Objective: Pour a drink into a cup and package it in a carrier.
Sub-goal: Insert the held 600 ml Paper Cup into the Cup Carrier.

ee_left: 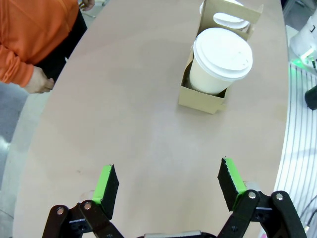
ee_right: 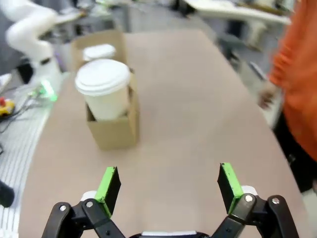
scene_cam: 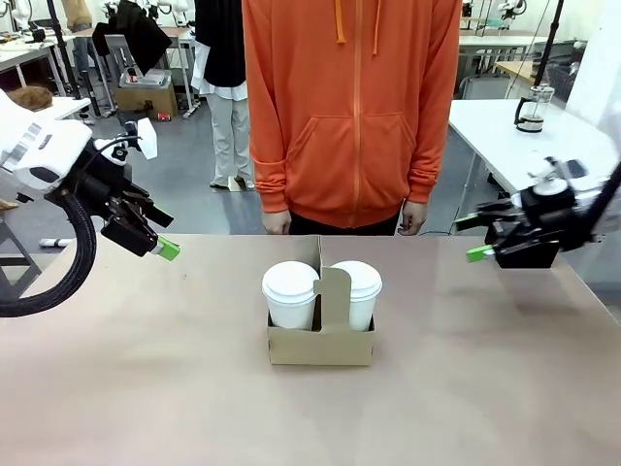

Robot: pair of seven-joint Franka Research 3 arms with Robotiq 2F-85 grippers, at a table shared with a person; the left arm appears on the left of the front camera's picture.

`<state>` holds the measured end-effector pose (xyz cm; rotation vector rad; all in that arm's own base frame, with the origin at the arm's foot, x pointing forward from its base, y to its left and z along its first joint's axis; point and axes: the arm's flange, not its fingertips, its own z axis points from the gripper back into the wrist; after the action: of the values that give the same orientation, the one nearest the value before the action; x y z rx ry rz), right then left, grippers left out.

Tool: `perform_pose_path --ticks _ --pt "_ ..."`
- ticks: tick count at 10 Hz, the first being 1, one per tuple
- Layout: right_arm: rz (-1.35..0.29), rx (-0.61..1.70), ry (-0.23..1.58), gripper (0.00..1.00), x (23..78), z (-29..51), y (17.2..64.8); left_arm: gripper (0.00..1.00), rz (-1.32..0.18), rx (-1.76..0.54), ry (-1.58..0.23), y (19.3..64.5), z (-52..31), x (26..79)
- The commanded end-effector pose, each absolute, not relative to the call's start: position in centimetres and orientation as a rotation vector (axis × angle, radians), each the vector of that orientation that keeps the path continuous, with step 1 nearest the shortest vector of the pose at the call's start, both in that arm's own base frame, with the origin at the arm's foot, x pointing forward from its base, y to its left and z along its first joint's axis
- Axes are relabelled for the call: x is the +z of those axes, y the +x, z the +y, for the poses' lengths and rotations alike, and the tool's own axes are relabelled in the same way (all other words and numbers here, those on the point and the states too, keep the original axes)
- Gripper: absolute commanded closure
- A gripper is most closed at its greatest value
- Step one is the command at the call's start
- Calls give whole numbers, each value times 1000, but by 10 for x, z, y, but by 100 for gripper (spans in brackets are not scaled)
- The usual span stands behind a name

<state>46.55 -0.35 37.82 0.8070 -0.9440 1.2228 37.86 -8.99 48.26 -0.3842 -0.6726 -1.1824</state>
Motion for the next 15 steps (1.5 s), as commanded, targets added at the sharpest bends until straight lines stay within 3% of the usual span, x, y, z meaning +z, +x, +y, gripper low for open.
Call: perform_pose_path --ticks 1,5,15 --pt "-923 1001 590 0 396 -16 435 0 -687 -1182 -390 380 -90 481" --pt "-914 816 394 0 407 -51 396 0 -687 -1182 -390 380 -90 481" --pt "-932 866 399 0 408 -64 403 0 -687 -1182 -390 380 -90 481"
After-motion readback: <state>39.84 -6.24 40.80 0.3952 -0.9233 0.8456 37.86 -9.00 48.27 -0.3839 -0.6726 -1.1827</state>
